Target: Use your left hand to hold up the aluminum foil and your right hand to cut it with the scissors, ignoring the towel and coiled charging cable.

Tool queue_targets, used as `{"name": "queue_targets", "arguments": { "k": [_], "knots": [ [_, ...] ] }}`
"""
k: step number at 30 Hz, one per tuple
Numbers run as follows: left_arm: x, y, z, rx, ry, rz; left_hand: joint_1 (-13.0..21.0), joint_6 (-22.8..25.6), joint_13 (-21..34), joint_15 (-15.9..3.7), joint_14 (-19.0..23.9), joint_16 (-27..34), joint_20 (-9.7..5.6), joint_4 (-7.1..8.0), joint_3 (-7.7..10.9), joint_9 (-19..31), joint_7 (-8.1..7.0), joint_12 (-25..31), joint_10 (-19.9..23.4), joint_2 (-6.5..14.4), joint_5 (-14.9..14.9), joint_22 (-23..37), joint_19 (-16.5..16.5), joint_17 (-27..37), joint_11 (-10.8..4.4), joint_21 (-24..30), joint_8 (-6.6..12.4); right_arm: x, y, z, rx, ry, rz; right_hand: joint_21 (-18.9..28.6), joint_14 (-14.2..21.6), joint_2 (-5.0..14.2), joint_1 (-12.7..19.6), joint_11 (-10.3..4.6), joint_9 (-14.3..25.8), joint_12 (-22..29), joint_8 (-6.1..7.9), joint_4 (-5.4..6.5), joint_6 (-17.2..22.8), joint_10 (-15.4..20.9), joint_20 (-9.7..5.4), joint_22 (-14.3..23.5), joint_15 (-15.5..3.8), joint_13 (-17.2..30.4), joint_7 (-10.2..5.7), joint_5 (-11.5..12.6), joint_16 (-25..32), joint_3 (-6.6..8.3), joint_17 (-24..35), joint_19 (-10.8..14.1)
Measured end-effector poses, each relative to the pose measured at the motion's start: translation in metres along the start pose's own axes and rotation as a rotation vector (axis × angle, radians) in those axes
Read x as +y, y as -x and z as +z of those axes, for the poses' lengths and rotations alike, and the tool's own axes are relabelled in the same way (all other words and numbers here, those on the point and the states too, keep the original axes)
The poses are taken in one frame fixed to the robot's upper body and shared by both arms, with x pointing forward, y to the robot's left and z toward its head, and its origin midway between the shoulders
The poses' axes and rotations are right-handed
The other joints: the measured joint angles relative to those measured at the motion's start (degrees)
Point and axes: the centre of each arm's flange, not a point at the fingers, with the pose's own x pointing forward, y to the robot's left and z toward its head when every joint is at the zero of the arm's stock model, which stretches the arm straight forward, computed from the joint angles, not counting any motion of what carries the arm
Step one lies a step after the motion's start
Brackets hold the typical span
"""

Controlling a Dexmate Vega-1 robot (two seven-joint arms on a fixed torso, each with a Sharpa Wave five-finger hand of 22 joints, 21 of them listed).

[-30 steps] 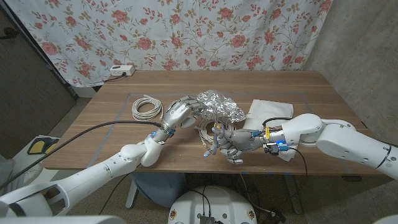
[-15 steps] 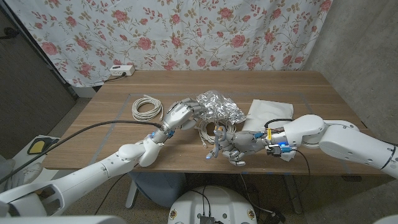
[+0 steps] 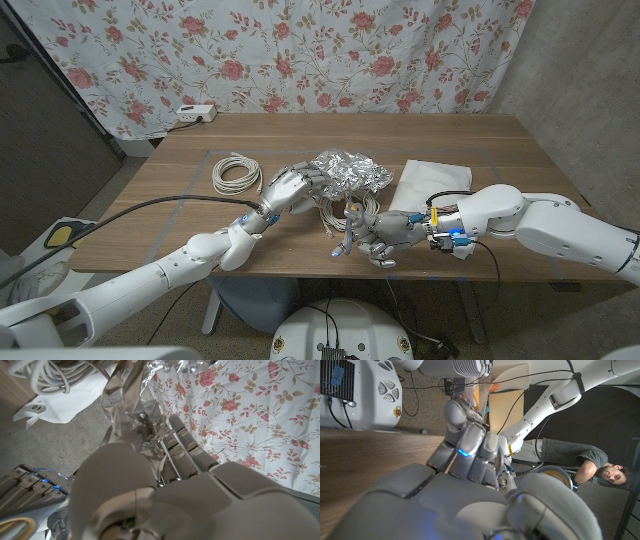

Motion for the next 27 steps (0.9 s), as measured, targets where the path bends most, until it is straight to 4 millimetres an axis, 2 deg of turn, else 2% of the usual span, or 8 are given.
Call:
{"name": "queue_targets", "arguments": {
  "k": [20,27],
  "knots": [
    [0.011,0.0,0.001,-0.048,-0.032,-0.025,0.0,-0.3,0.5,0.01,0.0,-0.4,0.22,0.17,0.16,0.9,-0.05,-0.4,-0.2,0.0,0.4,-0.5,-0.6,0.0,-0.22,0.4,0.45,0.007,-0.001,-0.008,0.01,-0.014,0.004,0.0,0.3,1.12,2.0,0.02,0.1,0.0,0.0,-0.17,0.2,0.0,-0.31,0.2,0.3,0.1,-0.01,-0.8,0.0,0.17,-0.1,0.3],
    [0.014,0.001,0.001,-0.052,-0.04,-0.025,0.0,-0.4,0.5,0.01,0.0,-0.4,0.02,0.17,0.16,1.0,0.02,-0.4,-0.5,0.0,0.4,-0.9,-0.8,-0.3,0.1,0.4,0.45,0.006,0.0,-0.01,0.003,-0.029,-0.002,0.0,0.6,4.21,6.8,-0.22,0.1,0.0,0.03,-1.78,0.7,0.4,-0.31,0.3,0.01,-0.1,-0.48,-1.8,0.0,2.28,0.0,0.3]
  ]
}}
